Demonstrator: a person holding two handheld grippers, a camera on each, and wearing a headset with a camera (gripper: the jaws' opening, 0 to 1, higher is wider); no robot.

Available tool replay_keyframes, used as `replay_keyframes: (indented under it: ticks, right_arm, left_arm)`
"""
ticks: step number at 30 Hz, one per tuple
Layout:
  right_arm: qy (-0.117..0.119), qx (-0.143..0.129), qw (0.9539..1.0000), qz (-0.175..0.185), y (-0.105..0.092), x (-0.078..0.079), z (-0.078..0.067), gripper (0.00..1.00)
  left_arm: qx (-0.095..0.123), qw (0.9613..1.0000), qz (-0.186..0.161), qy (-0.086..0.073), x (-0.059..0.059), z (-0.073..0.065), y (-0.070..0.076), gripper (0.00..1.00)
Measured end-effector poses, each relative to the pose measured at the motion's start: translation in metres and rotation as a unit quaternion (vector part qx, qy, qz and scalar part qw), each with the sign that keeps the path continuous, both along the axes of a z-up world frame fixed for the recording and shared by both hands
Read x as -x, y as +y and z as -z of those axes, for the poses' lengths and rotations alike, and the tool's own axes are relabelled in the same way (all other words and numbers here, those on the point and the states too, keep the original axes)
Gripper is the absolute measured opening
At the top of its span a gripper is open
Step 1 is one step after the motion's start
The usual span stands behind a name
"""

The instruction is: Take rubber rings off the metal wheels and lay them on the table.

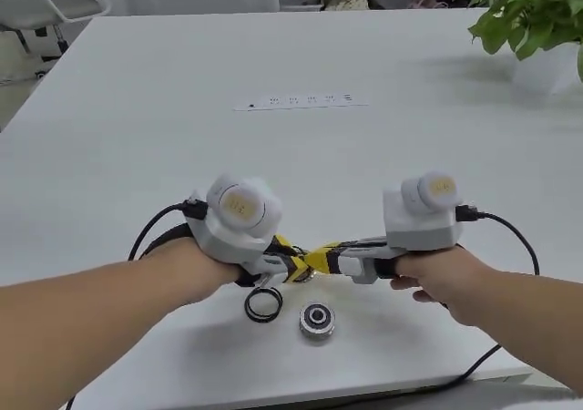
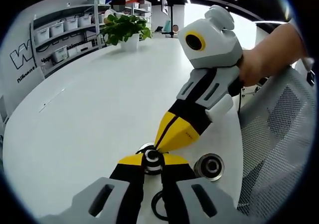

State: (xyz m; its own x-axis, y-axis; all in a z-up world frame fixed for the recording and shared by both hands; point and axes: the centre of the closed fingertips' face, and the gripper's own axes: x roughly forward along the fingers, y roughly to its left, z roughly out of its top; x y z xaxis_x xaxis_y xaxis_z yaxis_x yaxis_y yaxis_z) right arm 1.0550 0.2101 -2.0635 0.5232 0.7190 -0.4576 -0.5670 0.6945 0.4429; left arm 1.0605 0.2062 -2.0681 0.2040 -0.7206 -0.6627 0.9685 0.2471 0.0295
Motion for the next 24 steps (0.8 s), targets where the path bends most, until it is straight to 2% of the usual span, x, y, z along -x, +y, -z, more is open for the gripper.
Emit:
replay_keyframes:
  ticks: [5, 10, 15, 20, 24]
  right_arm:
    - [0.001, 0.005, 1.0, 0.001, -0.0015, 0.0003, 0.0009, 0.0]
    - [-0.001, 0.008, 1.0, 0.005, -0.0041, -0.0015, 0.0009, 0.0]
    - [0.0, 0.01, 0.9999, 0.006, -0.0059, -0.0012, 0.0016, 0.0]
    - [0.0, 0.007, 0.9999, 0.008, -0.0076, -0.0013, -0.0007, 0.0]
    - [0.0, 0.003, 0.9999, 0.011, -0.0081, -0.0018, -0.0029, 0.0]
  left_arm:
    - [0.003, 1.0, -0.001, 0.004, 0.0, -0.0001, 0.0, 0.08]
    - [0.003, 1.0, -0.002, 0.002, 0.0011, -0.0004, -0.0005, 0.08]
    - [0.008, 0.9998, -0.009, 0.014, 0.0018, -0.0005, -0.0009, 0.11]
    - [-0.006, 0.9997, 0.022, -0.001, 0.0066, -0.0009, 0.0004, 0.14]
    - [-0.005, 0.9995, 0.03, -0.003, 0.009, -0.0035, 0.0048, 0.17]
